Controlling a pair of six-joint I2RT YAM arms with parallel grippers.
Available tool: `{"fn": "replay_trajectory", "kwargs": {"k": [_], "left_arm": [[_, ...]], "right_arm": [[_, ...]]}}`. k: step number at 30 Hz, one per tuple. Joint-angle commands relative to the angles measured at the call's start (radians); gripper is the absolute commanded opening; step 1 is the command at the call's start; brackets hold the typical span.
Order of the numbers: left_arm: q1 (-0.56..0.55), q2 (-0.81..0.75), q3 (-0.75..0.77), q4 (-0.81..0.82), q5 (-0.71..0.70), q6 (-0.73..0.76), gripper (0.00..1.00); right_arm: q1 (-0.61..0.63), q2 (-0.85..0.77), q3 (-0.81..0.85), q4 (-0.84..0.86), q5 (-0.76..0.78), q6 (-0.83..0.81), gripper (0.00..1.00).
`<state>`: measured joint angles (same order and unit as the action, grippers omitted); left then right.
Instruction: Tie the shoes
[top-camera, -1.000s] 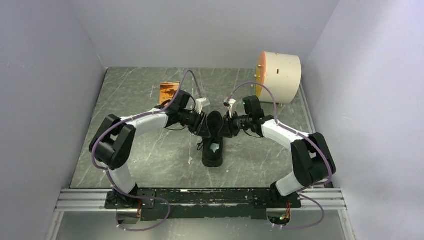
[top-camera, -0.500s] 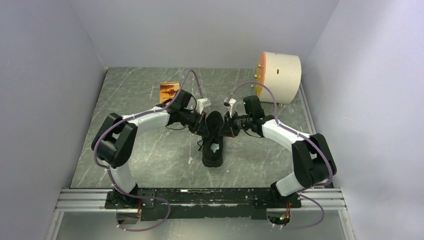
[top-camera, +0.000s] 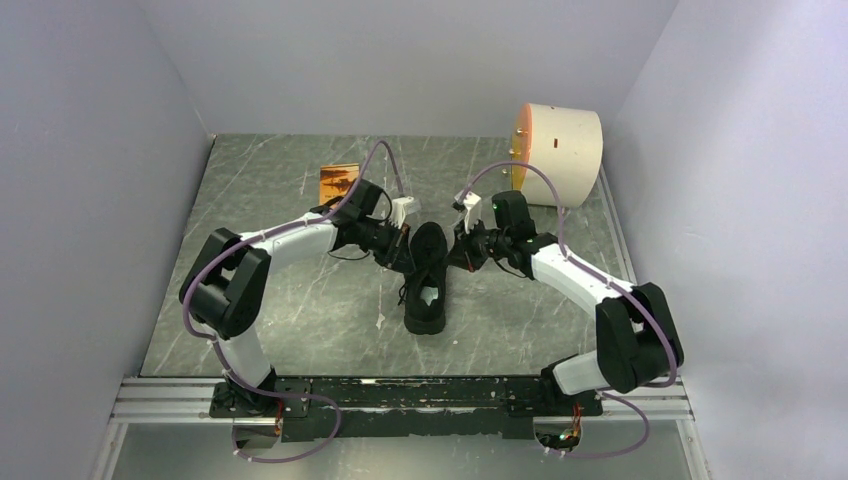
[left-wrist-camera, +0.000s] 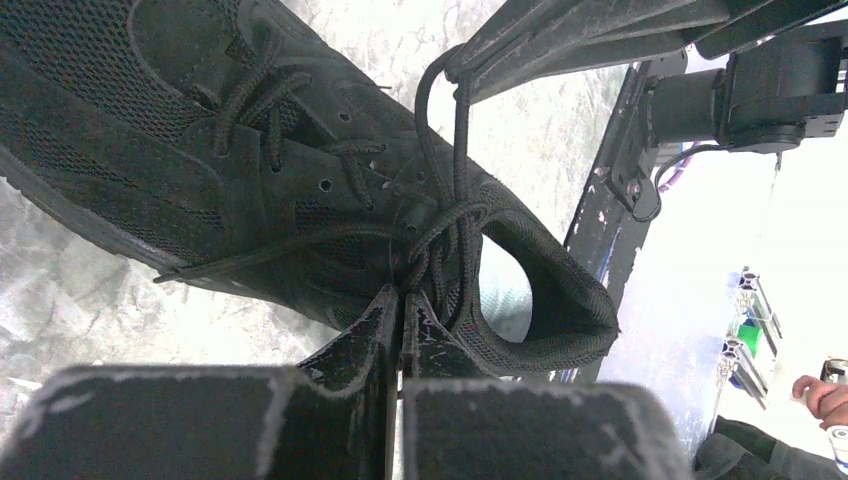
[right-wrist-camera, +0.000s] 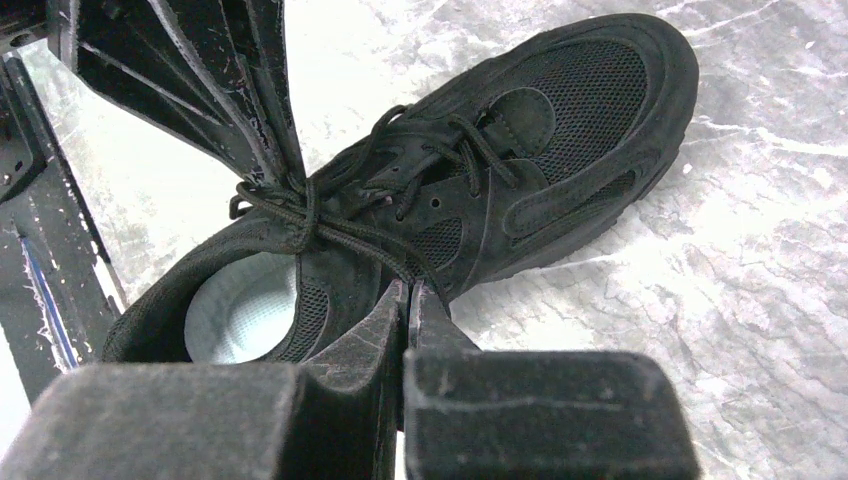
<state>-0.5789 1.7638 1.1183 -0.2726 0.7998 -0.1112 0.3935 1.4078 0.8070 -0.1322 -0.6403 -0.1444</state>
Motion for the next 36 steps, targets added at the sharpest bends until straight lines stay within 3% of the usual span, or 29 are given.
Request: {"fn": "replay_trajectory", "kwargs": {"k": [1,5,14,20,23,36], "left_arm": [[0.002,-0.037,0.005,-0.013,-0.013,0.007,0.07],[0.02,-0.06,0.002,-0.02,-0.042,0.006,0.29],[0.071,-0.111,-0.019,0.036,-0.033,-0.028,0.45],[0.062,-0.076,-0.035,0.133,0.016,-0.101,0.44],[0.048,-0.052,-0.023,0.128,0.044,-0.089,0.39],[0.022,-0.031,-0.047,0.166,0.066,-0.094,0.38]], "right_arm": [[-0.005,0.029,0.013,0.003,0.004,-0.016,0.0],[-0.005,0.059,0.04,-0.009,-0.021,-0.012,0.0],[-0.005,0.06,0.038,0.003,-0.041,-0.007,0.0],[-0.005,0.062,0.036,0.008,-0.055,-0.003,0.0],[-0.005,0.066,0.035,0.013,-0.06,0.001,0.0],[-0.005,0.077,0.039,0.015,-0.07,-0.001,0.0]]}}
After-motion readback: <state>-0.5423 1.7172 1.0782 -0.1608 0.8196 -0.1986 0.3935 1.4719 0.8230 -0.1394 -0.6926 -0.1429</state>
